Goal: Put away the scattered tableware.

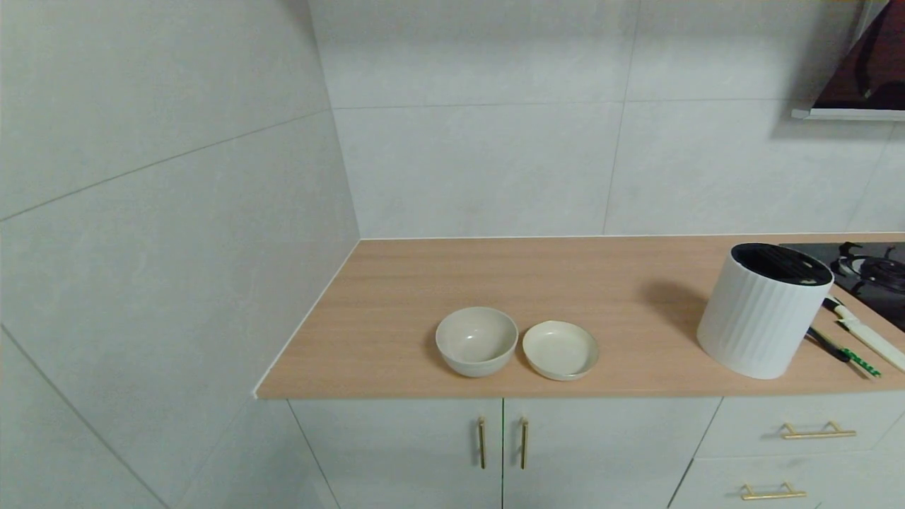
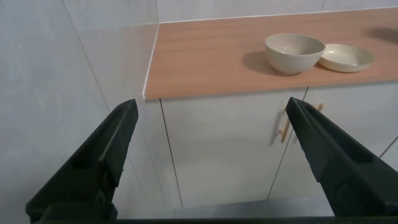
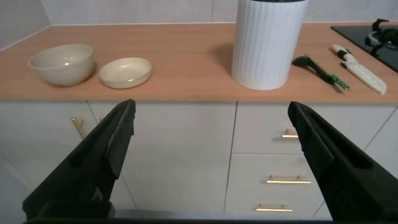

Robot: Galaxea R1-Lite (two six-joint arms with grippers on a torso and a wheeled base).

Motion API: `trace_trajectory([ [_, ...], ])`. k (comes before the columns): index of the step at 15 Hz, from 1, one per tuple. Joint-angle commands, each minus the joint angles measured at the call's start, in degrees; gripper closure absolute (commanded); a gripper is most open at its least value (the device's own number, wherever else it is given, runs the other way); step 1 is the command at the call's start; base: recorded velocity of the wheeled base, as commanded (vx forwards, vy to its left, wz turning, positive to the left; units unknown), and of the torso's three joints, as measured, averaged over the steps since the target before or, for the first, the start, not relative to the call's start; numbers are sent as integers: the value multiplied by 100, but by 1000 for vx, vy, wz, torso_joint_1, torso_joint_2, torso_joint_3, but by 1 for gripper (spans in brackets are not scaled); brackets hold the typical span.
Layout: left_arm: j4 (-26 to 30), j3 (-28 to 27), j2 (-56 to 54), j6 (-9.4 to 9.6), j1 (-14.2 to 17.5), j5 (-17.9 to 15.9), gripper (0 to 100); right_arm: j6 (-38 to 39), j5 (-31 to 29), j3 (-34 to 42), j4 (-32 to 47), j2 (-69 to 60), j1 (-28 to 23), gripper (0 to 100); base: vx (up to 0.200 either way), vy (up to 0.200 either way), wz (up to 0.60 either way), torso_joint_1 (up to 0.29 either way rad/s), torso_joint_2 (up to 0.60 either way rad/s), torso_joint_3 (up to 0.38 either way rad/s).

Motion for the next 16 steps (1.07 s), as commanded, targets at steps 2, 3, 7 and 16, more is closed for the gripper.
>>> trace_trajectory([
  [2,-1,1,0,1,2,1,0,0,2,0,-2,0,0,0,0,0,0,-144,308,154],
  [3,-1,1,0,1,2,1,0,0,2,0,-2,0,0,0,0,0,0,-173,369,188],
  [7,-1,1,0,1,2,1,0,0,2,0,-2,0,0,0,0,0,0,-203,449,232],
  [16,-1,1,0,1,2,1,0,0,2,0,-2,0,0,0,0,0,0,-245,542,297],
])
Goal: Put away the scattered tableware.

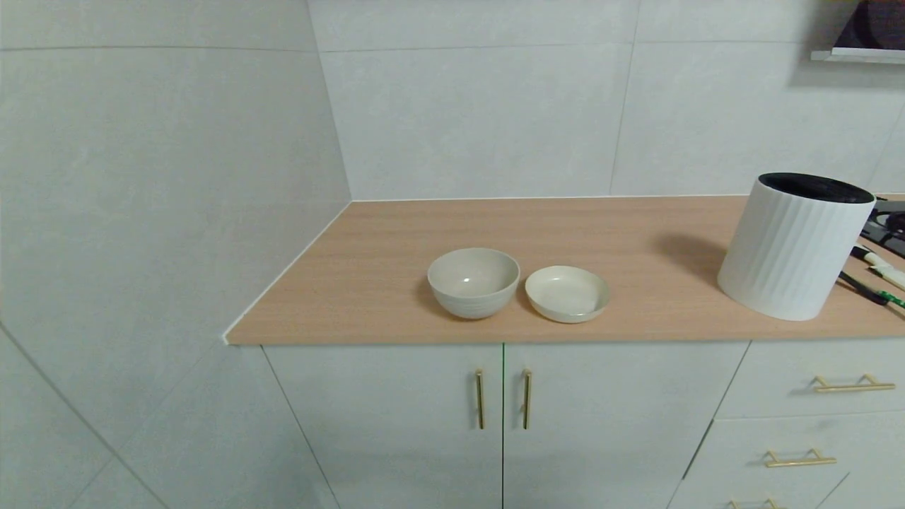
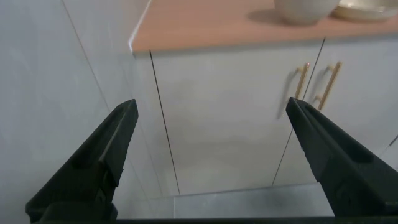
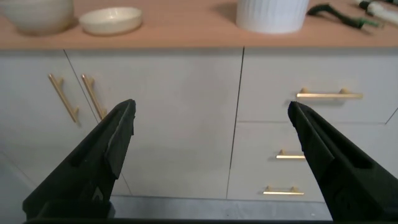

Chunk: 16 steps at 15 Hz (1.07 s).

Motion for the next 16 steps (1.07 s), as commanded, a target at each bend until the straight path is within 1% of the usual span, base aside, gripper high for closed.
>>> trace_trajectory([
  [1,-1,1,0,1,2,1,0,0,2,0,-2,0,0,0,0,0,0,-222,505,286],
  [10,-1,1,0,1,2,1,0,0,2,0,-2,0,0,0,0,0,0,-206,487,285],
  [16,-1,1,0,1,2,1,0,9,2,0,-2,0,0,0,0,0,0,-161,463,299],
])
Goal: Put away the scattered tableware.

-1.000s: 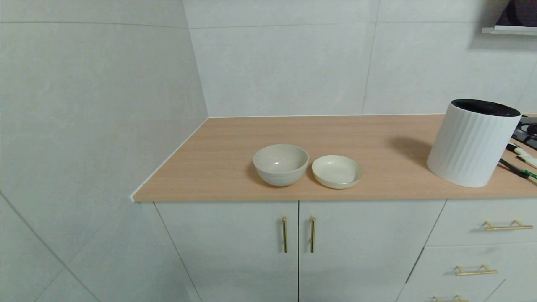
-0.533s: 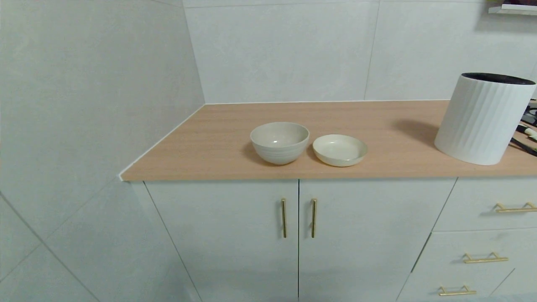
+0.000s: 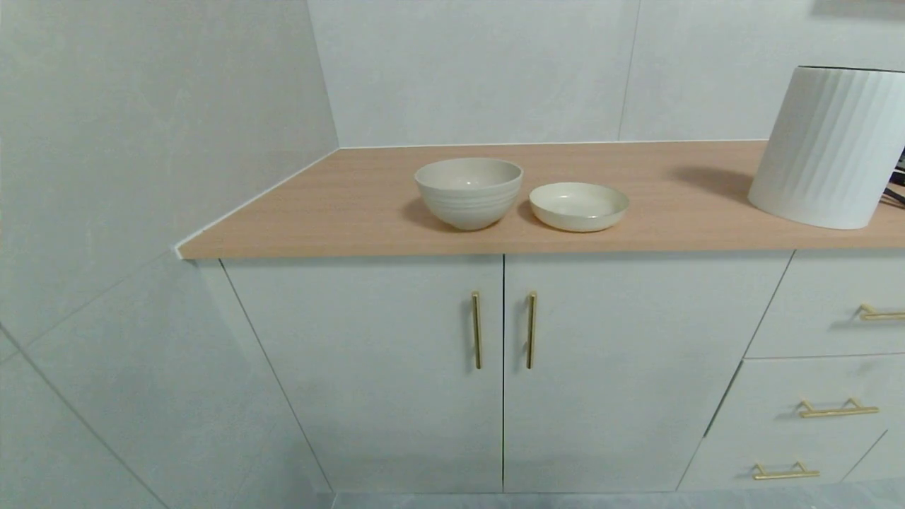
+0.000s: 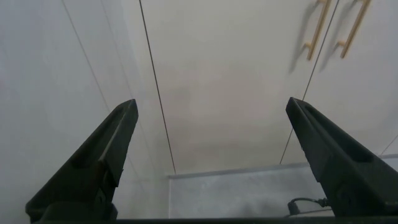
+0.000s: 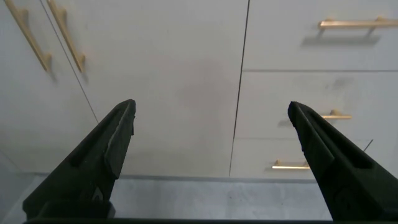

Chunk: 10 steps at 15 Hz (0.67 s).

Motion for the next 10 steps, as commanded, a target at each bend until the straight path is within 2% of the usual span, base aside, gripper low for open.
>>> trace_trajectory([
  [1,-1,1,0,1,2,1,0,2,3,0,-4,0,0,0,0,0,0,-139,452,315],
  [3,-1,1,0,1,2,1,0,2,3,0,-4,0,0,0,0,0,0,-122,454,322],
  [5,-1,1,0,1,2,1,0,2,3,0,-4,0,0,0,0,0,0,-51,195,149],
  [10,-1,1,0,1,2,1,0,-7,3,0,-4,0,0,0,0,0,0,-3,17,10],
])
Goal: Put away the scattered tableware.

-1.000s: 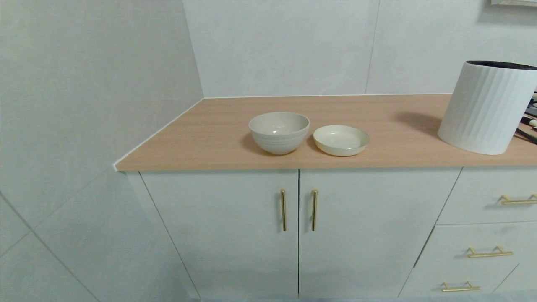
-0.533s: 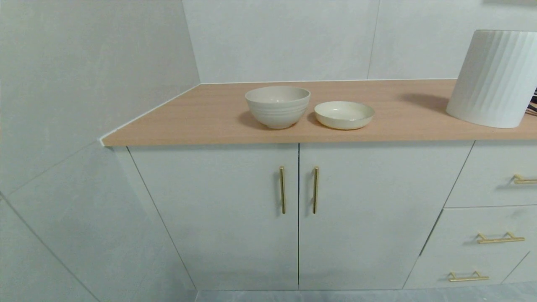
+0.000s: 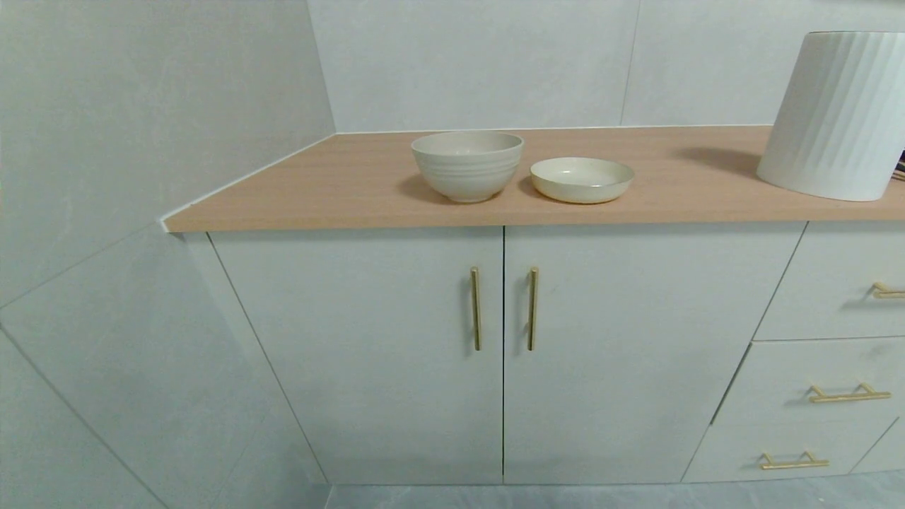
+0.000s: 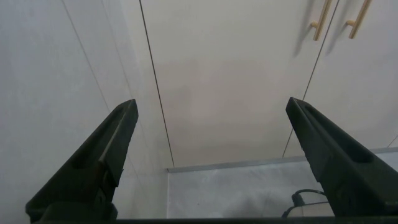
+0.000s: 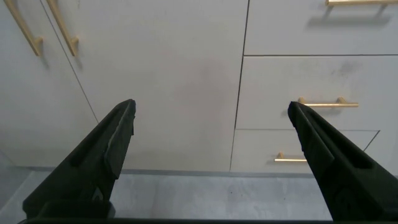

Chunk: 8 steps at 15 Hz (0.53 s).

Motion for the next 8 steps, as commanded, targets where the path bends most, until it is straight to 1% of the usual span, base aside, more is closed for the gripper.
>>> trace_trajectory([
  [1,-1,1,0,0,2,1,0,-5,-3,0,-2,0,0,0,0,0,0,0,0,0],
  [8,-1,1,0,9,2,1,0,-110,59,-53,-72,0,0,0,0,0,0,0,0,0],
])
